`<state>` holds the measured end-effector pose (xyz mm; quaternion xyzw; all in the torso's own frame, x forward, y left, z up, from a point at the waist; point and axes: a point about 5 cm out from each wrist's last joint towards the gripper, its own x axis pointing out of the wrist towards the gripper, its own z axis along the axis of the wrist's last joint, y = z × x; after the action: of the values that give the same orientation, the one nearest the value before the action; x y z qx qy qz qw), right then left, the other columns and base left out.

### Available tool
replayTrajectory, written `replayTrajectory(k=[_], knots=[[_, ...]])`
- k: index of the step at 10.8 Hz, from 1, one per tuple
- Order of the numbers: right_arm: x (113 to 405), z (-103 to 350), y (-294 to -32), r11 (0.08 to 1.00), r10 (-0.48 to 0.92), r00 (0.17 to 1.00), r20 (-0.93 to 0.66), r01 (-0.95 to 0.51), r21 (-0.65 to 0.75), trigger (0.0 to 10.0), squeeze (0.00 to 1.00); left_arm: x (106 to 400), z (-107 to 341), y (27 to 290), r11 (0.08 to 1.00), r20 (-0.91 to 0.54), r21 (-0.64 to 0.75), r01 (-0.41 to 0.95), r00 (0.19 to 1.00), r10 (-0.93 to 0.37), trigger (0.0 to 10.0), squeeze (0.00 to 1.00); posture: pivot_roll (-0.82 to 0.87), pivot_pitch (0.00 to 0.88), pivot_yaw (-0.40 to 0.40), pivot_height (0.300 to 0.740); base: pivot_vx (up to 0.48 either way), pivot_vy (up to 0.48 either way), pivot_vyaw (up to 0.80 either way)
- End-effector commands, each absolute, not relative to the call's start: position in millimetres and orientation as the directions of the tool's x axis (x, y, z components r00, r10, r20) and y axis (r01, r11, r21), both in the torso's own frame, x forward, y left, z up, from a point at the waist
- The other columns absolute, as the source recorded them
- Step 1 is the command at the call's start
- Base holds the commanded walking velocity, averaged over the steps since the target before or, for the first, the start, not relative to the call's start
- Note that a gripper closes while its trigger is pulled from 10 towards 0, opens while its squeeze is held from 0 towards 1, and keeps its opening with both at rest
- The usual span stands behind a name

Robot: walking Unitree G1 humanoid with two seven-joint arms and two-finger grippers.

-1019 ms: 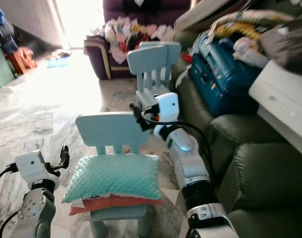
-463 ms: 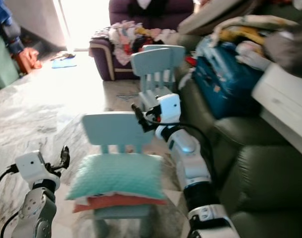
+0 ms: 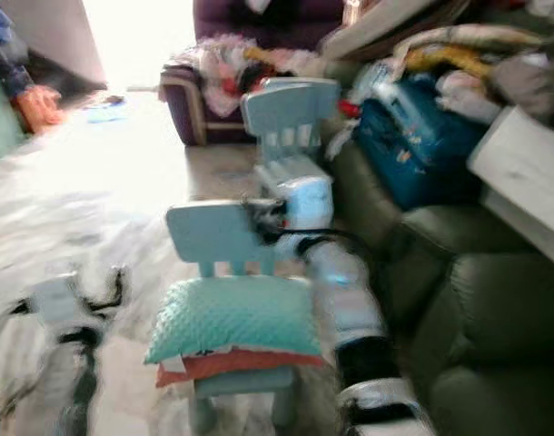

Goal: Move the pillow to the sofa

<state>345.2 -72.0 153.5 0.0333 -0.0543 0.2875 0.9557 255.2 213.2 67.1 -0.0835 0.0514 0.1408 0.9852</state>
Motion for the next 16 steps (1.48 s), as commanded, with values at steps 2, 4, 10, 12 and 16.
replayTrajectory(k=[2, 4, 10, 12, 16], knots=[[349, 162, -80, 0.843, 0.531, 0.835, 0.144, -0.537, 0.008, 10.0, 0.0, 257, 69, 209, 0.947, -0.115, -0.156, -0.281, 0.957, 0.265, 10.0, 0.0, -0.17, 0.0, 0.02, 0.74, 0.0, 0.0, 0.0], [349, 161, -80, 0.845, 0.528, 0.838, 0.139, -0.535, 0.01, 10.0, 0.0, 258, 69, 208, 0.949, -0.111, -0.148, -0.277, 0.959, 0.262, 10.0, 0.0, -0.17, 0.0, 0.023, 0.74, 0.0, 0.0, 0.0], [347, 149, -89, 0.863, 0.5, 0.861, 0.092, -0.504, 0.027, 10.0, 0.0, 245, 64, 211, 0.956, -0.135, -0.135, -0.26, 0.961, 0.242, 10.0, 0.0, -0.15, 0.0, 0.022, 0.74, 0.0, 0.0, 0.0], [342, 140, -90, 0.863, 0.501, 0.863, 0.064, -0.503, 0.033, 10.0, 0.0, 236, 56, 204, 0.967, -0.18, -0.143, -0.208, 0.967, 0.182, 10.0, 0.0, -0.14, 0.0, 0.022, 0.74, 0.0, 0.0, 0.0], [312, 107, -112, 0.873, 0.487, 0.872, -0.055, -0.486, 0.04, 10.0, 0.0, 179, 35, 204, 0.975, -0.298, -0.113, -0.19, 0.943, 0.149, 10.0, 0.0, -0.14, 0.08, 0.018, 0.74, 0.0, 0.0, 0.0]])
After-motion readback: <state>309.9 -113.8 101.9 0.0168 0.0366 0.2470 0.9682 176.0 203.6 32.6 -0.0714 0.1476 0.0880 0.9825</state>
